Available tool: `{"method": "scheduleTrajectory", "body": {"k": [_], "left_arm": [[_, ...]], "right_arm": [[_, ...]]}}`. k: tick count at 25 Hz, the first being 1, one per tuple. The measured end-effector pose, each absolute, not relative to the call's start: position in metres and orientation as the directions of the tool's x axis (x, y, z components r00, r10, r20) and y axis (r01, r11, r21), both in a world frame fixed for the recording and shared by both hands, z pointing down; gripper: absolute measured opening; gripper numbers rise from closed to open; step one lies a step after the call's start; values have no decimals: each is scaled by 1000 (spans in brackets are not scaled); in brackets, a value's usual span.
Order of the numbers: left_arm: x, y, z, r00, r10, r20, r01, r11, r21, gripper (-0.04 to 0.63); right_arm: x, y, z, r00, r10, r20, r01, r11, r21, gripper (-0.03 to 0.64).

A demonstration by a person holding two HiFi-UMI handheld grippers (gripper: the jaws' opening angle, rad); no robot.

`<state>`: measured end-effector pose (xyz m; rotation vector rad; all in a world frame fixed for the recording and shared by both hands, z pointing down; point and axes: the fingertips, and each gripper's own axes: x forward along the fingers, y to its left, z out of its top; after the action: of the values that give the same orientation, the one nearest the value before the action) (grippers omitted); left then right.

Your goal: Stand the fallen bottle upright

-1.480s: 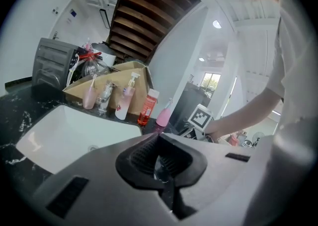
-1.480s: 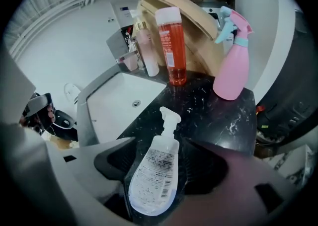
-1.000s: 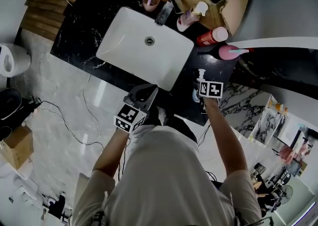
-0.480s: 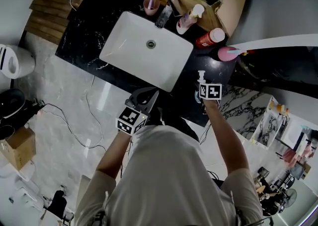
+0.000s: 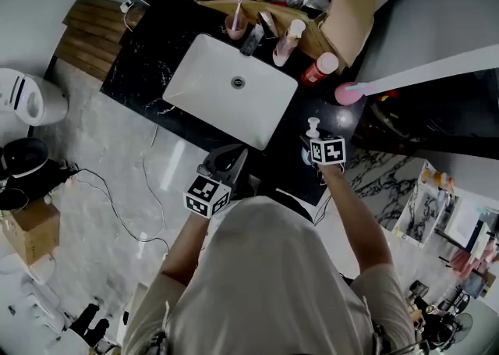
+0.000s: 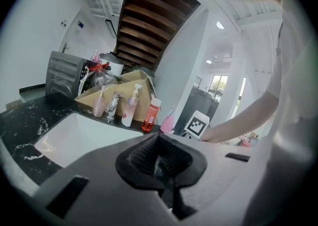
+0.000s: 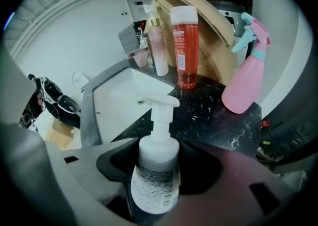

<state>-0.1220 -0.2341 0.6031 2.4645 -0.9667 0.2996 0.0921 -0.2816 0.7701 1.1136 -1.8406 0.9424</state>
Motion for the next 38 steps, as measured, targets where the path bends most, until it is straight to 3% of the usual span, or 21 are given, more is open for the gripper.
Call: {"method": "scheduleTrajectory", "body": {"k": [10, 25, 38], "left_arm": [[-122, -228, 584, 699, -621, 355, -715, -625, 313, 6], [-97, -222, 574, 711, -606, 356, -701, -653, 287, 6], [-82, -207, 575, 698, -612, 373, -713, -642, 282, 7]], "right_arm": [[96, -285, 744, -353, -426, 833, -889, 431, -157, 256], [116, -272, 727, -353, -614, 706, -892, 449, -56, 253], [116, -266, 728, -362, -657, 662, -880, 475, -10, 264]]}}
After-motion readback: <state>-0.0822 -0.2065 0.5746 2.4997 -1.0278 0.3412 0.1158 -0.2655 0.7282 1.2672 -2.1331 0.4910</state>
